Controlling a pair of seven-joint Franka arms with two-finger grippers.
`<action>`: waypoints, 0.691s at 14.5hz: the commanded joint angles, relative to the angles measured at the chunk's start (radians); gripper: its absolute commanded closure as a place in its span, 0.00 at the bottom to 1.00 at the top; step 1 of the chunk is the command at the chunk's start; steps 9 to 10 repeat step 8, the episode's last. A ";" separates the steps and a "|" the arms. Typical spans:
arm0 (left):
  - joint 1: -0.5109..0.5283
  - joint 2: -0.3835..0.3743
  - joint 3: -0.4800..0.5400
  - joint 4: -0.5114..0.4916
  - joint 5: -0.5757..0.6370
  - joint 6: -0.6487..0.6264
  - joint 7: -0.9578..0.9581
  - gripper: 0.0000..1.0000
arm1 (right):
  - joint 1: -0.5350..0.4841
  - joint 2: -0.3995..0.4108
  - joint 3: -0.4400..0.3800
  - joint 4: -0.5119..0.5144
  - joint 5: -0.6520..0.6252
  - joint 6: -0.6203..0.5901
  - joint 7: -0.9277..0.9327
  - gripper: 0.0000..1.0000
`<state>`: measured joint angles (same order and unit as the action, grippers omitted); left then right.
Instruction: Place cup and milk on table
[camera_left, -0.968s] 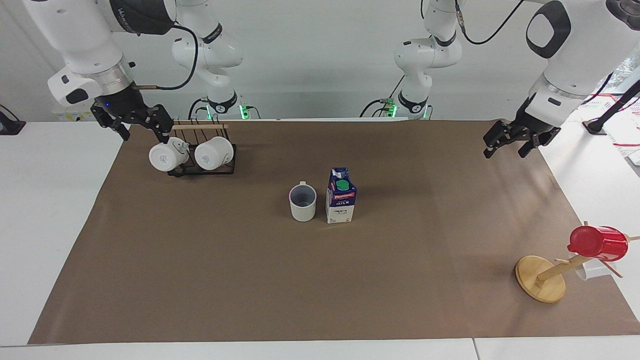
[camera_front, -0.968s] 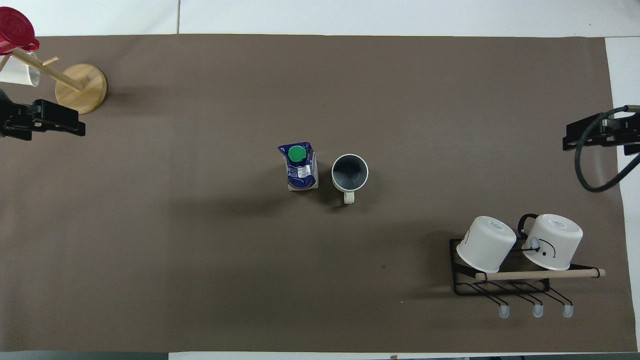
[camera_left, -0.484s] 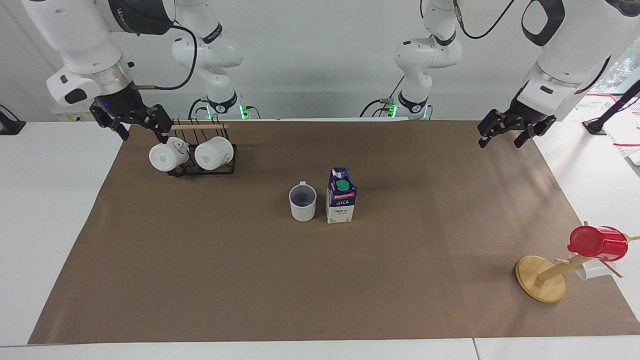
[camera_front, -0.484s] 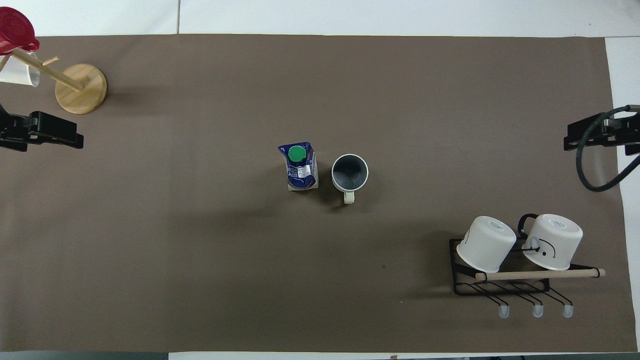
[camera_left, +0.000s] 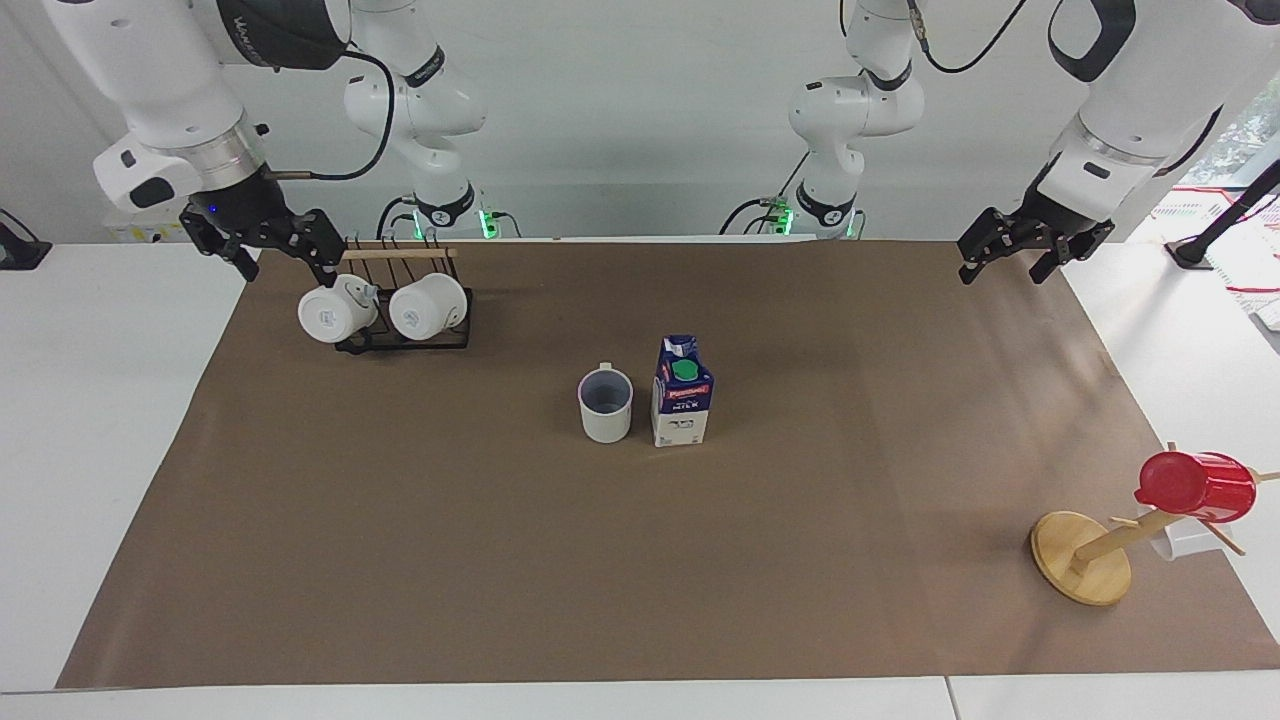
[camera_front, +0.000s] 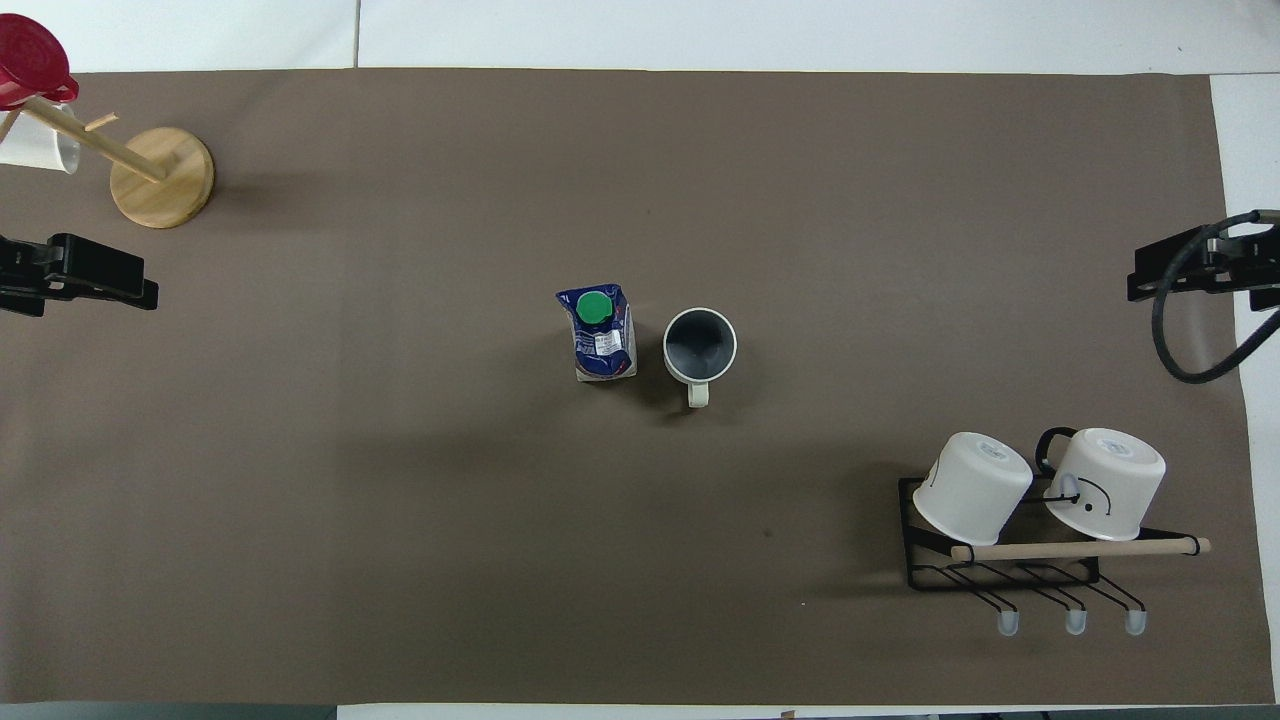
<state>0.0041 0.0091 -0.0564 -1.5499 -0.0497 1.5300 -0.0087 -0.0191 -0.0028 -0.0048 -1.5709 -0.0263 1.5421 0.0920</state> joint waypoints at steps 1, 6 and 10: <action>-0.006 -0.023 0.006 -0.015 0.036 -0.017 0.007 0.00 | -0.009 -0.002 0.005 0.000 0.005 -0.005 -0.026 0.00; -0.013 -0.023 0.006 -0.022 0.036 -0.011 0.006 0.00 | -0.004 0.000 0.005 0.000 0.002 0.021 -0.055 0.00; -0.016 -0.024 0.006 -0.022 0.036 -0.014 -0.001 0.00 | -0.004 0.000 0.005 0.000 0.002 0.021 -0.055 0.00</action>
